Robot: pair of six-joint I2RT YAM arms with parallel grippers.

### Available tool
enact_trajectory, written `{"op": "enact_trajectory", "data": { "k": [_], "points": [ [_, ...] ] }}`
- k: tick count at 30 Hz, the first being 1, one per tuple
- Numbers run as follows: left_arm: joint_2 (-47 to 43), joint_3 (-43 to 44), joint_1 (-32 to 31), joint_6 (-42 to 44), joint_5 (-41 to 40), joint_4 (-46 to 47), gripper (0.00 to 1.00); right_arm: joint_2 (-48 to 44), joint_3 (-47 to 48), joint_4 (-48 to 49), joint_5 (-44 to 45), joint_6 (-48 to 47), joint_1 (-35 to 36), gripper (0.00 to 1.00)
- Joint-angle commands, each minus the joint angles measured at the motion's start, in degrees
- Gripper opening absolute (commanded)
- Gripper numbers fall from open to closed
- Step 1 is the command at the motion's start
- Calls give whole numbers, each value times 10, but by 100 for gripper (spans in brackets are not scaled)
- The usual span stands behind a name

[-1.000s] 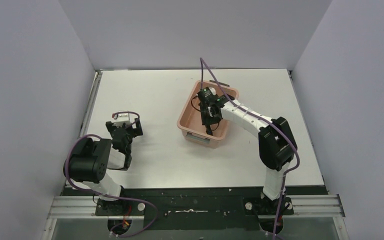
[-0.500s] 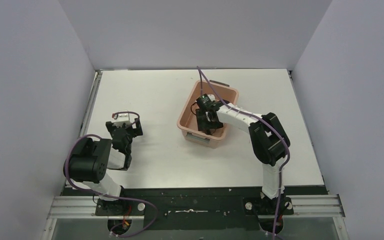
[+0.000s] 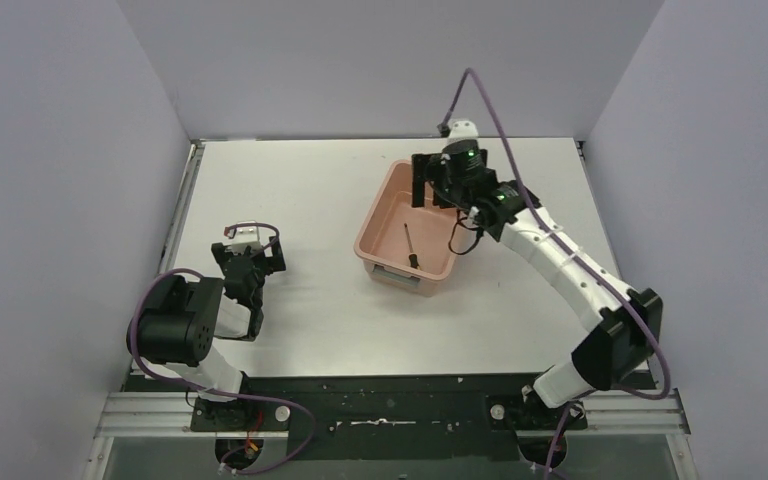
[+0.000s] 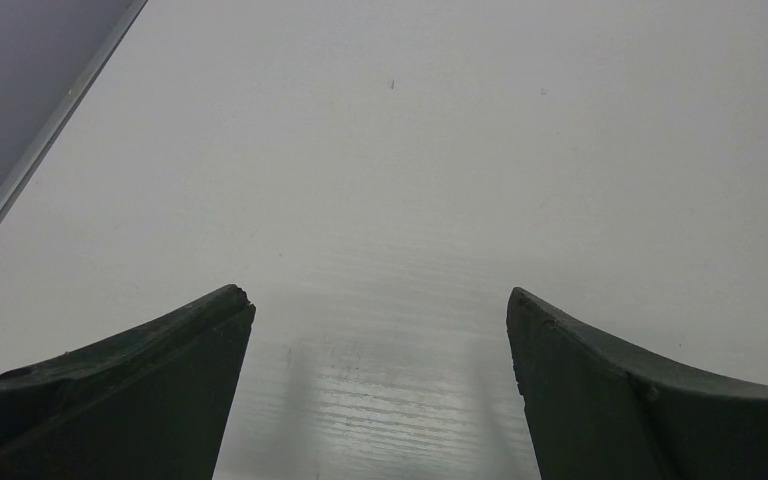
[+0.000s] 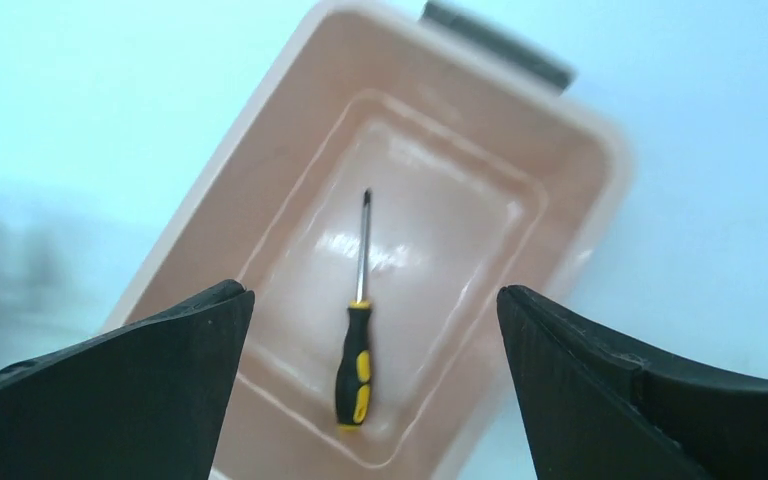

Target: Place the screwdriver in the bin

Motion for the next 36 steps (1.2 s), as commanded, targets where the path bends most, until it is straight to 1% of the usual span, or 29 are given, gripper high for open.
{"op": "enact_trajectory", "data": {
  "k": [1,4,6,9,13,14,16,20,25,36],
  "points": [
    [-7,3,3,4,9,18,97,-104,-71,87,52,-48,-56,100],
    [-8,3,3,4,9,18,97,-194,-199,202,100,-77,-99,100],
    [-7,3,3,4,9,17,97,-262,-299,313,142,-103,-115,100],
    [-7,3,3,4,9,18,97,-327,-445,458,183,-139,-135,100],
    [-7,3,3,4,9,18,97,-373,-596,599,192,-170,-147,100],
    [-8,3,3,4,9,18,97,-375,-637,629,204,-171,-148,100],
    [-8,3,3,4,9,18,97,-371,-686,678,235,-164,-150,100],
    [-7,3,3,4,9,18,97,-347,-749,744,251,-155,-157,100],
    [-8,3,3,4,10,18,97,-316,-800,824,216,-165,-164,100],
    [-7,4,3,4,11,16,97,-300,-810,841,198,-144,-170,100]
  ]
}}
